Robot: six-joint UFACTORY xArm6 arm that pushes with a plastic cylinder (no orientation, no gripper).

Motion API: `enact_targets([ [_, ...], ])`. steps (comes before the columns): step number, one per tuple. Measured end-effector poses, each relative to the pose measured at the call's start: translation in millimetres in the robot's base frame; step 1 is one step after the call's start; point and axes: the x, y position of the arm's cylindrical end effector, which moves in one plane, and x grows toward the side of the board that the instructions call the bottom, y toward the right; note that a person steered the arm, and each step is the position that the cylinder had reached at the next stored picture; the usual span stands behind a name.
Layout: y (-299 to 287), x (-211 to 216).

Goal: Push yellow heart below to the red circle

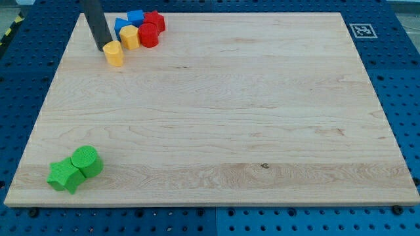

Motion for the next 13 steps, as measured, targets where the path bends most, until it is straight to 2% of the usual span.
enact_targets([
  [3, 1.4, 22.0],
  [8, 78.9, 22.0],
  [10, 84.2, 51.0],
  [12, 113.9, 57.3],
  [13, 113.9, 78.3],
])
